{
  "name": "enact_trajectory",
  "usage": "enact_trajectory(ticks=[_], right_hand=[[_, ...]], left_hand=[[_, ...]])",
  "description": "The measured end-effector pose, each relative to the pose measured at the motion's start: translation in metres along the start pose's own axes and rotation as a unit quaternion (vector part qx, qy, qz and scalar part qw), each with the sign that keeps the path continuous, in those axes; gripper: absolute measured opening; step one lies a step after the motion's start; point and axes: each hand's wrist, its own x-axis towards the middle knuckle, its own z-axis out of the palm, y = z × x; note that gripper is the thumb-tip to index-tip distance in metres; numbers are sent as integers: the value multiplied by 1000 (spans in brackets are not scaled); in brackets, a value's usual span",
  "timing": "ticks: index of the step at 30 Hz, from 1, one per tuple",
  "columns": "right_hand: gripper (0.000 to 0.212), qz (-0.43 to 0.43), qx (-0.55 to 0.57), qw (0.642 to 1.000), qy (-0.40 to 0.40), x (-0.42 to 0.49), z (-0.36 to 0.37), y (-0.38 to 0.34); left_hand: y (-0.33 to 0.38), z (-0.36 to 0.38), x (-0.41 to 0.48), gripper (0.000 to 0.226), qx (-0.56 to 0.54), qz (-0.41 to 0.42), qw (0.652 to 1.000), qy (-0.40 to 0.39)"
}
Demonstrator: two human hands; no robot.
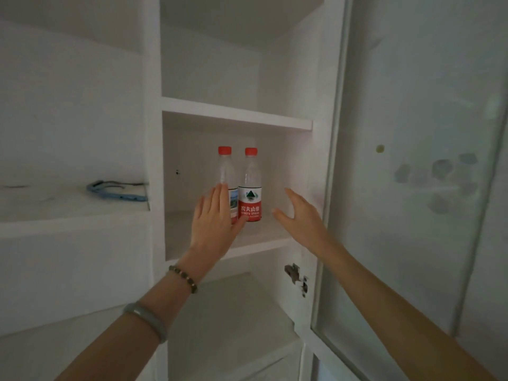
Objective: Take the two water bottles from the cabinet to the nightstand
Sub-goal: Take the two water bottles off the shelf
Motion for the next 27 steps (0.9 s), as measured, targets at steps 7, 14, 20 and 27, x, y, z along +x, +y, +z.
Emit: enact_trajectory(ticks=[7,14,20,27], right_hand=[[70,21,121,992,-9,60,43,14],[51,58,259,962,-71,99,71,27],[65,89,266,954,-102,122,92,41],[60,100,287,951,-62,113,86,36]], left_hand=[[-27,38,44,84,-179,-153,971,-24],[-32,57,59,73,-330,-221,917,-30],[-27,61,61,58,-314,-254,914,-38],[-17,46,58,54,-304,-278,909,-54]])
